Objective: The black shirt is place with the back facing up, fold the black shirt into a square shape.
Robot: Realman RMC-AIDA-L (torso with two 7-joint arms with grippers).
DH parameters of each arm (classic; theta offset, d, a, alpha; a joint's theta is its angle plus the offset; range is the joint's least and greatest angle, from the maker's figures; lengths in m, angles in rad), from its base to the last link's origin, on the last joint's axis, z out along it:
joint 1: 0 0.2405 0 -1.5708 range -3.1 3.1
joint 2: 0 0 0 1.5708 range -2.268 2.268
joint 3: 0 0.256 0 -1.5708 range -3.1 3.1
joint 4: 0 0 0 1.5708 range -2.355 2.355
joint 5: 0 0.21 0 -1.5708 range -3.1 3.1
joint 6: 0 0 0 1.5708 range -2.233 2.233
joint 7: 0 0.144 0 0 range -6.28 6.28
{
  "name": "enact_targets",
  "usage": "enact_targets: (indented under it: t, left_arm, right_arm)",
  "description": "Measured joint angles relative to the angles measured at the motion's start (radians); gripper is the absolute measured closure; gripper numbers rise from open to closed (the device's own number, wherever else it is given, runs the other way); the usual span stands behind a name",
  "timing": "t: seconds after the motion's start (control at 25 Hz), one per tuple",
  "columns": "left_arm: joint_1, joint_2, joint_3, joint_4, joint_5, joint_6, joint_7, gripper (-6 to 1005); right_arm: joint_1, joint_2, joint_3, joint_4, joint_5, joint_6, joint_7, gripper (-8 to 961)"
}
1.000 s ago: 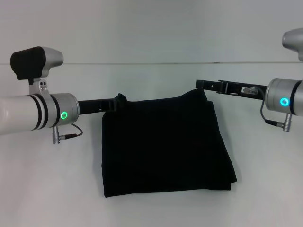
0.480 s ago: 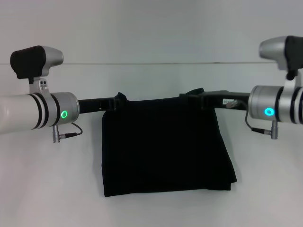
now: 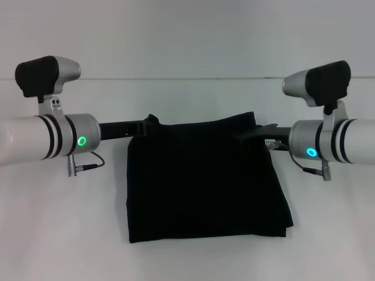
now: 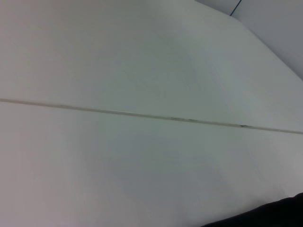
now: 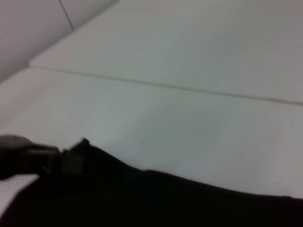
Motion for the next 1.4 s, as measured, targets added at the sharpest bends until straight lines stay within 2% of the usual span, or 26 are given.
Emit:
enact_targets:
  t: [0.28, 0.48, 0.76, 0.92, 1.12, 1.4]
  left_arm:
    - [-0.001, 0.003, 0.0, -0.001, 0.002, -0.006, 0.0, 957]
    - [0.0, 0.004, 0.0, -0.001, 0.002, -0.007, 0.0, 956]
    - [0.0, 0.003, 0.0, 0.0, 0.002, -0.01, 0.0, 955]
    - [0.0, 0.003, 0.0, 0.003, 0.002, -0.01, 0.0, 954]
    - [-0.01, 0.005, 0.0, 0.001, 0.002, -0.02, 0.0, 953]
    - [-0.015, 0.001, 0.0, -0.001, 0.002, -0.022, 0.003, 952]
  right_arm:
    - [-0.006, 0.002, -0.031, 0.016, 0.001, 0.095, -0.004, 954]
    - [-0.037, 0.001, -0.021, -0.025, 0.018, 0.099, -0.032, 954]
    - [-0.076, -0.004, -0.017, -0.084, 0.113, -0.027, -0.093, 953]
    - [-0.1, -0.013, -0.017, -0.113, 0.122, -0.15, -0.085, 953]
    - [-0.133, -0.037, -0.022, -0.125, 0.111, -0.279, -0.052, 953]
    - [-0.192, -0.064, -0.012, -0.146, 0.107, -0.302, -0.014, 952]
